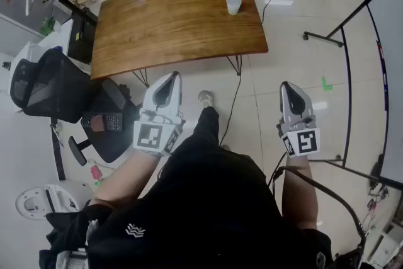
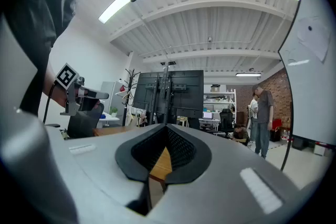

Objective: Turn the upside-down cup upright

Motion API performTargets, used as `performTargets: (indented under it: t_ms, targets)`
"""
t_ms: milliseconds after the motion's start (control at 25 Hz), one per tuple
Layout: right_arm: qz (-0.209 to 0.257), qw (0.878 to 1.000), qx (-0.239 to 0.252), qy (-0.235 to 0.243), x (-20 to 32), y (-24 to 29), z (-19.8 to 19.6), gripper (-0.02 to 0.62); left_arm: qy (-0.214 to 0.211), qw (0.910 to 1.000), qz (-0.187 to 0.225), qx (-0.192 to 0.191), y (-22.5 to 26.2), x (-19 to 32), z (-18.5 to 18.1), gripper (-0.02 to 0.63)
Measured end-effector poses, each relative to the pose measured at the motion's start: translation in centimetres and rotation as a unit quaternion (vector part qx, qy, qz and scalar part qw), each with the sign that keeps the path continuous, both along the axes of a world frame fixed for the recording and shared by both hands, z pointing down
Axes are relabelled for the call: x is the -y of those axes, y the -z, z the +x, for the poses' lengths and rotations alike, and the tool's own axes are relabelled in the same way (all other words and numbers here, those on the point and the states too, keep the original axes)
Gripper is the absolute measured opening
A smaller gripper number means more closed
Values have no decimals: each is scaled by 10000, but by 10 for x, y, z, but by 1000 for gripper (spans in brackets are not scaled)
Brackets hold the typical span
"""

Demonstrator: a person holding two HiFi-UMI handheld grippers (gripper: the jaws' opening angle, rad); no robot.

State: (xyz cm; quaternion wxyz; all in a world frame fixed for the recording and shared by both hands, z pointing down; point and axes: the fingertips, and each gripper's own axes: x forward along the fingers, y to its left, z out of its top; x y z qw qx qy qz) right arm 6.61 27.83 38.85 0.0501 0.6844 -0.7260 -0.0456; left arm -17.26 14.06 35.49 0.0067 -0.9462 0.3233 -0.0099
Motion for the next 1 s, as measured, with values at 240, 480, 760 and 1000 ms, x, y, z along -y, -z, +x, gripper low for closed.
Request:
performTargets:
  t_ms: [240, 480, 760, 1000]
  targets:
    - [-167, 9994, 181, 231, 81, -5, 4, 2, -122, 9999, -50, -96, -17, 89, 26, 0]
    - [-420, 9974, 556, 179, 162, 1, 27, 2, -330, 9990, 197, -231, -22, 172, 68, 0]
    - [-962, 9935, 598, -84, 240, -17, 42, 2, -387, 9992, -126, 52, -67, 234, 94, 0]
    - [-1294, 9906, 239, -362, 254, -18, 76, 2, -696, 9970, -316, 149, -76, 243, 134, 0]
